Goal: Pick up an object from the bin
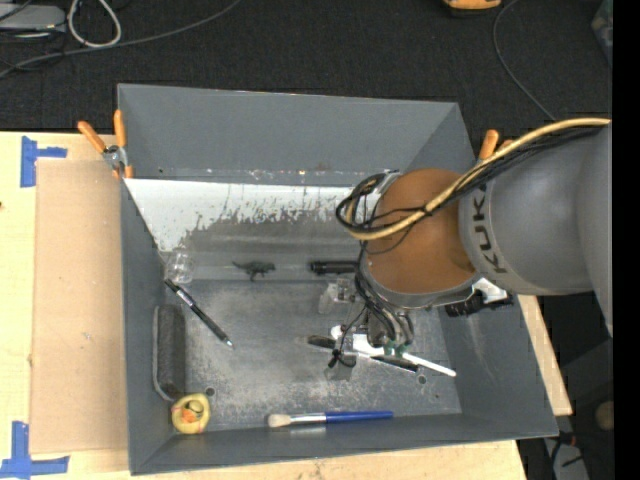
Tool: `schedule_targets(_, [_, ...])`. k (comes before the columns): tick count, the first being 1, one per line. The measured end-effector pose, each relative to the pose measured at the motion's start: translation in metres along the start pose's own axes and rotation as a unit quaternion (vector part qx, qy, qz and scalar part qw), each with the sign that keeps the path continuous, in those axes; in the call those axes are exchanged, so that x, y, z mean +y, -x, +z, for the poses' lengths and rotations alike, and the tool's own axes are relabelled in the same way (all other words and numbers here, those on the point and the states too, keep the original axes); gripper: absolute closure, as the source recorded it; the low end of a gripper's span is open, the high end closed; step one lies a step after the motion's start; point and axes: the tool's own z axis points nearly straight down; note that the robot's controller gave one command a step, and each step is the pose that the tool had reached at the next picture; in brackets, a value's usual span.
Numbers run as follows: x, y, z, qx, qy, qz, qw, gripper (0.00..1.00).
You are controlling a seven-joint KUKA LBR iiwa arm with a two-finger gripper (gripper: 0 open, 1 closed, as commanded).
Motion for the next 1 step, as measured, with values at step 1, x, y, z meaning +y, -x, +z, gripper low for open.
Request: schedule_targets(1, [-0.0425,0.0076,0.0146,0.0052,-0.001,-0.149,0.9888,0.00])
